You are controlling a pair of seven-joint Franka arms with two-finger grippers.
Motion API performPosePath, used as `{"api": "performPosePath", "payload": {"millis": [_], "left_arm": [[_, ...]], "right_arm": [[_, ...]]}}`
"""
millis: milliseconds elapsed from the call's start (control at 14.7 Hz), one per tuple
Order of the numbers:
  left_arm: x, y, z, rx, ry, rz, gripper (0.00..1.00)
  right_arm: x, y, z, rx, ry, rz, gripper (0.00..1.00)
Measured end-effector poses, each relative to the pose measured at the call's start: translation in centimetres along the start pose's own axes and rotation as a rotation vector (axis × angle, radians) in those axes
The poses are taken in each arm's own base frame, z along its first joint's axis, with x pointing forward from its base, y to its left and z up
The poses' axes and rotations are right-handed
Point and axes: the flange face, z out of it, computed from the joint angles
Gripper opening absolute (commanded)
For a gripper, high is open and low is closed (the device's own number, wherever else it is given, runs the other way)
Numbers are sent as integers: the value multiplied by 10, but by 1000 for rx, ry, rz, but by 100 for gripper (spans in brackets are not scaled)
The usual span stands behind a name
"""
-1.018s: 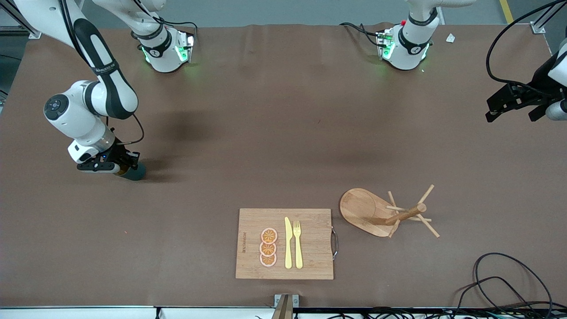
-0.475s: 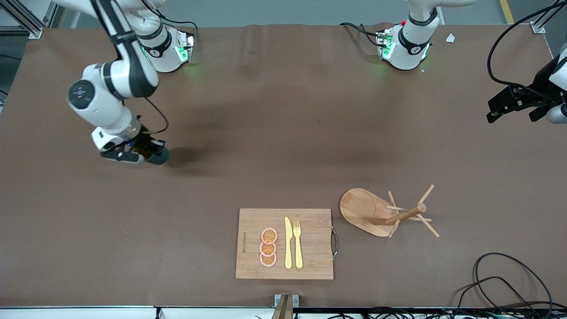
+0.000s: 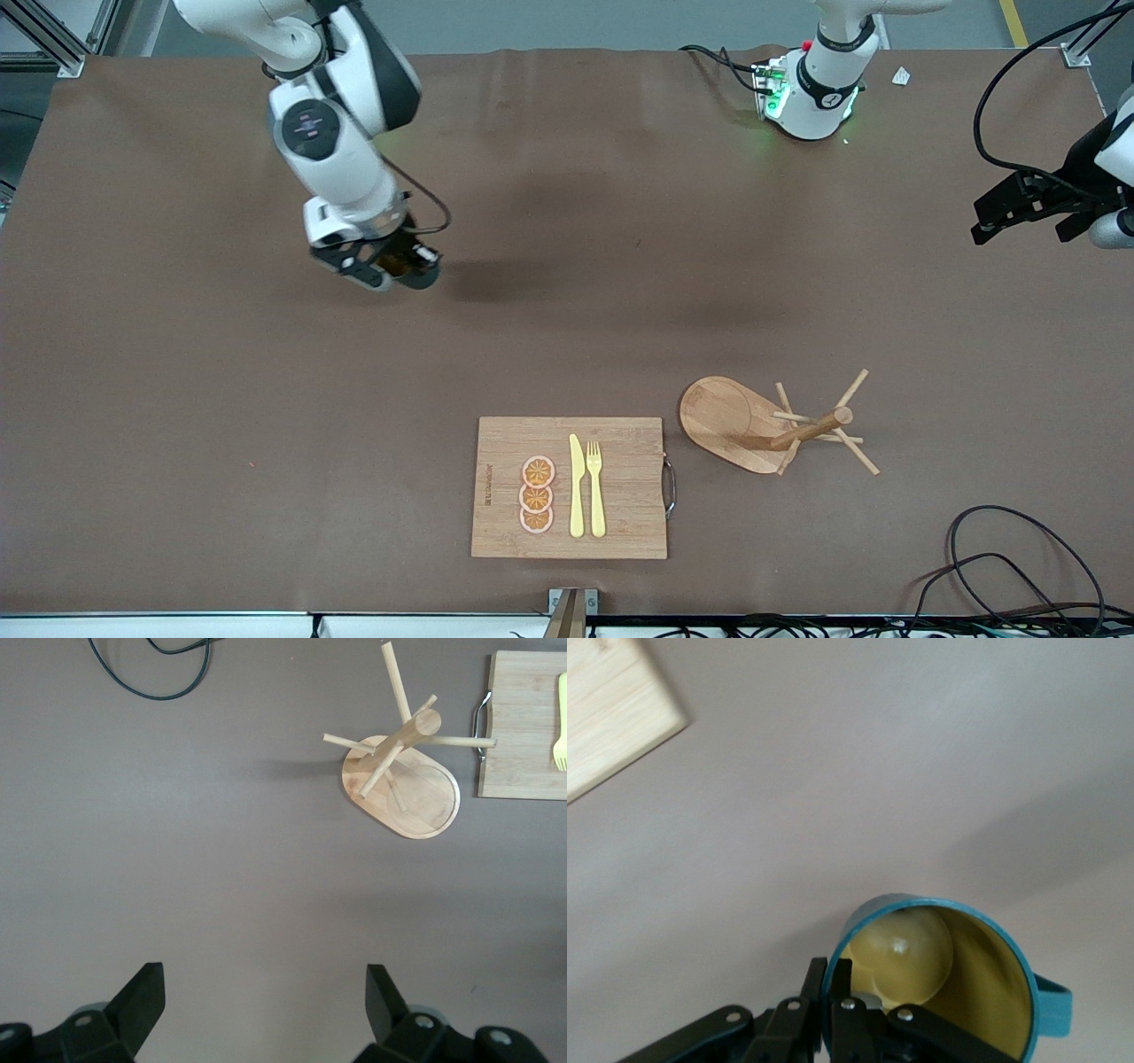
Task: Pass cup and hang on rack
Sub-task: 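Carry the teal mug with the right gripper to the table middle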
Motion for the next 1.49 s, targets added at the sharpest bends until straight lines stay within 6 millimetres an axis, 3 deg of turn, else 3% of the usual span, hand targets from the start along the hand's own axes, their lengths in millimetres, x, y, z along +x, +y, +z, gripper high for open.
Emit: {"api": "performPosePath", "payload": {"millis": [204, 475, 679, 883, 1493], "left_arm": [[0, 0, 0, 0, -2, 0, 100], [3, -1, 7, 1, -14, -2, 100], [5, -1, 10, 2, -19, -2, 100], [5, 1, 11, 2, -21, 0, 100], [1, 0, 13, 4, -54, 0, 100]], "right_arm": [[-61, -70, 25, -1, -2, 70, 0], [-103, -147, 67, 9, 39, 11, 0], [-128, -184, 100, 13, 81, -17, 0], [-143, -201, 118, 15, 96, -5, 0], [-136, -203, 128, -2, 103, 149, 0]]}}
